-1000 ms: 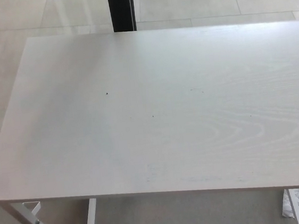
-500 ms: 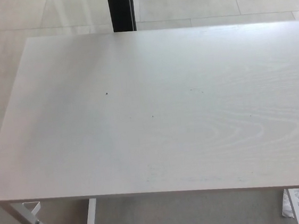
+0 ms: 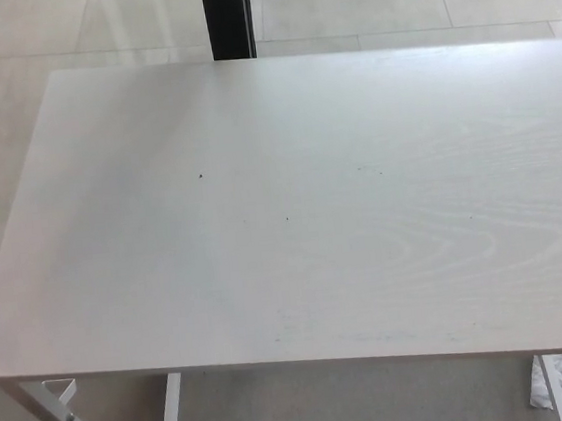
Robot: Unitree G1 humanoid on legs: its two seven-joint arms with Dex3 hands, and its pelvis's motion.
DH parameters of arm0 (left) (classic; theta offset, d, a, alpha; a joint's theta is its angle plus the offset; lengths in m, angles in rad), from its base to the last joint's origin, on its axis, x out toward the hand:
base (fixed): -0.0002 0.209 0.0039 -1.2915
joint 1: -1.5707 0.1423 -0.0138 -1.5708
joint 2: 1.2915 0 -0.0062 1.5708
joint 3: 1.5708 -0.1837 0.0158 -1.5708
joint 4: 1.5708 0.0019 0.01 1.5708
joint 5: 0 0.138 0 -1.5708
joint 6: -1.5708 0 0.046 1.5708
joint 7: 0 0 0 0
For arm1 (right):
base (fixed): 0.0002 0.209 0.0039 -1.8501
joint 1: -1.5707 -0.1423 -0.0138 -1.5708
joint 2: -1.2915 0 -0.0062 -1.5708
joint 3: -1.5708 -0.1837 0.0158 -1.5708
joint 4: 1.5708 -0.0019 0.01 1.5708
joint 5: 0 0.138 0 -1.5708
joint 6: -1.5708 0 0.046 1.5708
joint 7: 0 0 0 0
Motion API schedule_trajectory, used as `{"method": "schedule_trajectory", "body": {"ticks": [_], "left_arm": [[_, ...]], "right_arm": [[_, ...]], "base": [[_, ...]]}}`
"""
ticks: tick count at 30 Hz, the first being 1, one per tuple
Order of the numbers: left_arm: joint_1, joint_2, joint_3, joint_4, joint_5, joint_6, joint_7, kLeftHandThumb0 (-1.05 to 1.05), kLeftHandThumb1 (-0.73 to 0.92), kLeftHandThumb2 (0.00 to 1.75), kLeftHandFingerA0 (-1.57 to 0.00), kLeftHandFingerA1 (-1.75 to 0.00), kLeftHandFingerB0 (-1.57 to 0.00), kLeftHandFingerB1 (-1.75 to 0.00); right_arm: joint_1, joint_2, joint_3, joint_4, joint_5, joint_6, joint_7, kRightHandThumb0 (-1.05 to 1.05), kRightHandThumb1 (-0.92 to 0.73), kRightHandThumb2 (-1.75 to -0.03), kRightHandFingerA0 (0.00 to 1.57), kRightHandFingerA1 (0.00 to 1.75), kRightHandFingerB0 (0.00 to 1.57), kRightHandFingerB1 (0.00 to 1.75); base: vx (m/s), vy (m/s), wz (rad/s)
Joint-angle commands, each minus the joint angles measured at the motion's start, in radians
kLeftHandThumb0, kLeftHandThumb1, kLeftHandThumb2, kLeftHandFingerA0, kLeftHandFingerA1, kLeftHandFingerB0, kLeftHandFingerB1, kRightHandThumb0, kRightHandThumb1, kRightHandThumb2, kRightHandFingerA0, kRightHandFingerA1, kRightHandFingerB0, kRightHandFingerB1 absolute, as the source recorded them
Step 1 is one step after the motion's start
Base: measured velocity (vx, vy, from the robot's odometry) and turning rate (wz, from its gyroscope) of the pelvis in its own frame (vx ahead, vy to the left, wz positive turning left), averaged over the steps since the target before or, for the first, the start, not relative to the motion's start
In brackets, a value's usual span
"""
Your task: The robot uses both its hands to grab the left and right ends of a football kept in the middle of the desk infront of it, lifts it up and places it in the palm of a person
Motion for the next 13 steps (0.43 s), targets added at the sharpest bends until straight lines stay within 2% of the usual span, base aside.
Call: {"method": "schedule_trajectory", "body": {"ticks": [1,5,6,9,13], "left_arm": [[-0.011,0.019,0.013,0.019,-0.022,0.009,0.007,-0.77,0.58,0.59,-0.52,-0.50,-0.49,-0.36],[0.001,0.015,0.020,-0.002,-0.031,0.021,-0.006,-0.79,0.58,0.59,-0.49,-0.50,-0.46,-0.37],[0.001,0.015,0.021,-0.002,-0.034,0.026,-0.009,-0.79,0.58,0.59,-0.48,-0.50,-0.43,-0.37],[0.010,0.010,0.017,-0.020,-0.032,0.024,-0.004,-0.80,0.58,0.59,-0.51,-0.50,-0.46,-0.38],[-0.003,0.012,0.017,-0.005,-0.030,0.032,0.013,-0.78,0.57,0.58,-0.49,-0.51,-0.47,-0.37]], "right_arm": [[0.000,-0.010,-0.003,0.001,0.004,-0.004,0.008,-0.69,-0.64,-0.60,0.46,0.43,0.21,0.32],[0.000,-0.008,-0.008,0.006,0.008,-0.003,0.002,-0.70,-0.63,-0.59,0.47,0.45,0.23,0.33],[0.002,-0.010,0.000,0.003,0.001,0.003,-0.004,-0.71,-0.64,-0.60,0.40,0.44,0.23,0.33],[0.000,-0.013,0.002,0.002,-0.001,0.005,-0.004,-0.70,-0.64,-0.60,0.45,0.43,0.22,0.32],[-0.004,-0.010,-0.003,0.005,0.007,0.000,0.004,-0.68,-0.64,-0.60,0.43,0.43,0.22,0.32]], "base": [[0.00,0.000,0.00],[0.00,0.000,0.00],[0.00,0.000,0.00],[0.00,0.000,0.00],[0.00,0.000,0.00]]}}
